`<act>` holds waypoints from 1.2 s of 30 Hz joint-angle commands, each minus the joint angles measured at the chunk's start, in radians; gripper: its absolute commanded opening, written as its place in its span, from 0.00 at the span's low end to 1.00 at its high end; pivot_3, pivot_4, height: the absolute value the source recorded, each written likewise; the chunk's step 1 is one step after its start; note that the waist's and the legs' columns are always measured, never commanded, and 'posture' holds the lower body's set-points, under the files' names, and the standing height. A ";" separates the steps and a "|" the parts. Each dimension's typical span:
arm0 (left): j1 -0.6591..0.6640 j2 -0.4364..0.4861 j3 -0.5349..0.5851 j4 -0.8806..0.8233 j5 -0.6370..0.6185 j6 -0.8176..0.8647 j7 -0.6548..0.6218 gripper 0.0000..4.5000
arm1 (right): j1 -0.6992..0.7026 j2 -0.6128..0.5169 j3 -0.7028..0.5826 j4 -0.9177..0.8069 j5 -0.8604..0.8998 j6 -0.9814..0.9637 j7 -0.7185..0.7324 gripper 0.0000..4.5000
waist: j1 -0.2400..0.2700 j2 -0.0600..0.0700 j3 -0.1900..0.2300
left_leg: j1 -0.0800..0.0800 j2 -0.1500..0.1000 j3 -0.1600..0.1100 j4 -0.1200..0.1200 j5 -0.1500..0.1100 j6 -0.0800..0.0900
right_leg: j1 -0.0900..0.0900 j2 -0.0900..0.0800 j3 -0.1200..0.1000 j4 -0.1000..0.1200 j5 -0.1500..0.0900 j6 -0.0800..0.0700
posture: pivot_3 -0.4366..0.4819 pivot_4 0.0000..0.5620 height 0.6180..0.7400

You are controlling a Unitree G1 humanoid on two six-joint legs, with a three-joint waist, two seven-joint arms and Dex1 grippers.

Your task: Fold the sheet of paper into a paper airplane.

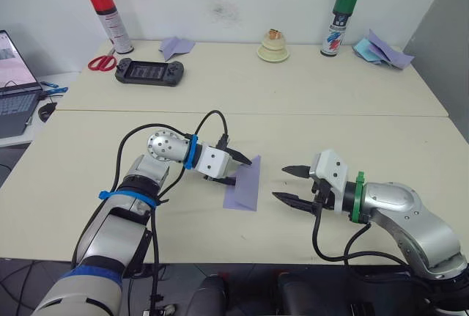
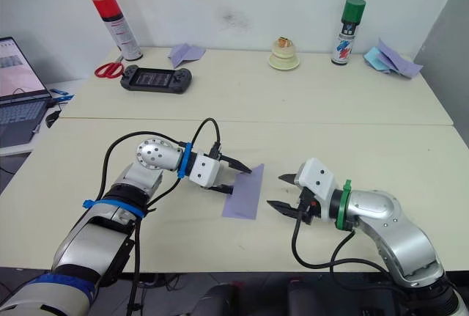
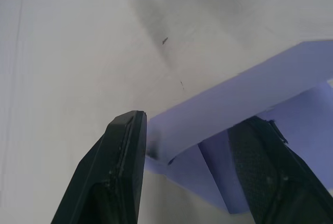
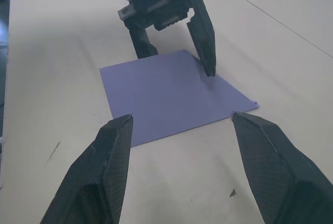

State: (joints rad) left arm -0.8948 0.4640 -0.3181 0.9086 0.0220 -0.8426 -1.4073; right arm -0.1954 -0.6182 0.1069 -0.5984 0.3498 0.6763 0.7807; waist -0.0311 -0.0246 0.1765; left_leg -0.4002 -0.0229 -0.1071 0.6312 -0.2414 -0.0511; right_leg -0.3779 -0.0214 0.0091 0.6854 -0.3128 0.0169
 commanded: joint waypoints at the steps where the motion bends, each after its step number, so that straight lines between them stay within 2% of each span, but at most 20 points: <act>1: -0.045 -0.012 -0.006 0.046 0.018 -0.066 0.004 0.39 | 0.009 -0.012 -0.036 -0.054 0.028 -0.001 -0.014 0.70 | 0.000 0.000 0.000 | 0.000 0.000 0.000 0.000 0.000 0.000 | 0.000 0.000 0.000 0.000 0.000 0.000 | 0.48 0.27 0.85; 6: -0.058 -0.009 -0.022 0.028 0.047 -0.054 0.005 0.02 | 0.029 -0.017 -0.051 -0.065 0.026 -0.012 -0.033 0.70 | 0.000 0.000 0.000 | 0.000 0.000 0.000 0.001 0.000 0.000 | 0.000 0.000 0.000 0.003 0.000 0.000 | 0.48 0.27 0.85; 10: -0.045 -0.002 -0.047 -0.131 0.101 0.100 0.039 0.01 | 0.059 -0.036 -0.097 -0.082 0.023 -0.034 -0.043 0.70 | 0.000 -0.001 0.001 | 0.000 0.000 -0.001 0.004 0.000 0.000 | 0.000 0.001 0.000 0.006 0.000 0.000 | 0.48 0.27 0.85; 14: -0.025 -0.036 -0.074 -0.297 0.153 0.329 0.081 0.01 | 0.127 -0.076 -0.155 -0.111 0.012 -0.059 -0.049 0.70 | 0.002 -0.001 0.001 | 0.000 -0.001 -0.002 0.010 0.000 0.000 | 0.001 0.001 0.001 0.009 0.000 0.001 | 0.48 0.27 0.85; 18: -0.030 -0.086 -0.097 -0.346 0.193 0.452 0.136 0.01 | 0.225 -0.087 -0.184 -0.146 -0.005 -0.083 -0.074 0.70 | 0.002 -0.002 0.001 | 0.001 -0.002 -0.002 0.014 0.000 0.000 | 0.003 0.002 0.002 0.011 -0.003 0.005 | 0.48 0.27 0.85; 21: -0.030 -0.093 -0.099 -0.360 0.192 0.509 0.138 0.16 | 0.285 -0.080 -0.166 -0.163 -0.046 -0.121 -0.101 0.70 | 0.001 -0.002 0.002 | 0.001 -0.001 -0.002 0.014 0.000 0.000 | 0.004 0.002 0.002 0.012 -0.003 0.005 | 0.48 0.27 0.85; 25: -0.024 -0.059 -0.100 -0.386 0.179 0.505 0.119 0.45 | 0.343 -0.062 -0.087 -0.164 -0.138 -0.193 -0.149 0.70 | -0.006 -0.002 0.002 | 0.003 0.001 -0.001 0.014 0.000 0.000 | 0.003 0.002 0.002 0.013 -0.003 0.005 | 0.48 0.27 0.85; 30: -0.008 -0.009 -0.081 -0.409 0.152 0.522 0.107 0.45 | 0.363 -0.023 0.012 -0.123 -0.258 -0.281 -0.209 0.70 | -0.004 -0.001 0.002 | 0.003 0.001 -0.001 0.014 0.000 0.000 | 0.003 0.003 0.003 0.013 -0.003 0.005 | 0.48 0.27 0.85; 36: 0.040 0.081 -0.022 -0.437 0.094 0.595 0.110 0.45 | 0.303 0.116 0.122 -0.033 -0.368 -0.332 -0.323 0.70 | -0.001 -0.002 0.002 | 0.002 0.000 -0.002 0.014 0.000 0.000 | 0.003 0.002 0.005 0.013 -0.003 0.005 | 0.48 0.27 0.85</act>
State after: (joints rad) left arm -0.8542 0.5339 -0.3795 0.5138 0.1507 -0.2669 -1.2997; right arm 0.1249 -0.5162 0.2215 -0.6236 0.0041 0.3743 0.4803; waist -0.0322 -0.0263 0.1785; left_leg -0.3976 -0.0225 -0.1091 0.6451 -0.2411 -0.0508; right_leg -0.3750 -0.0192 0.0142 0.6982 -0.3157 0.0219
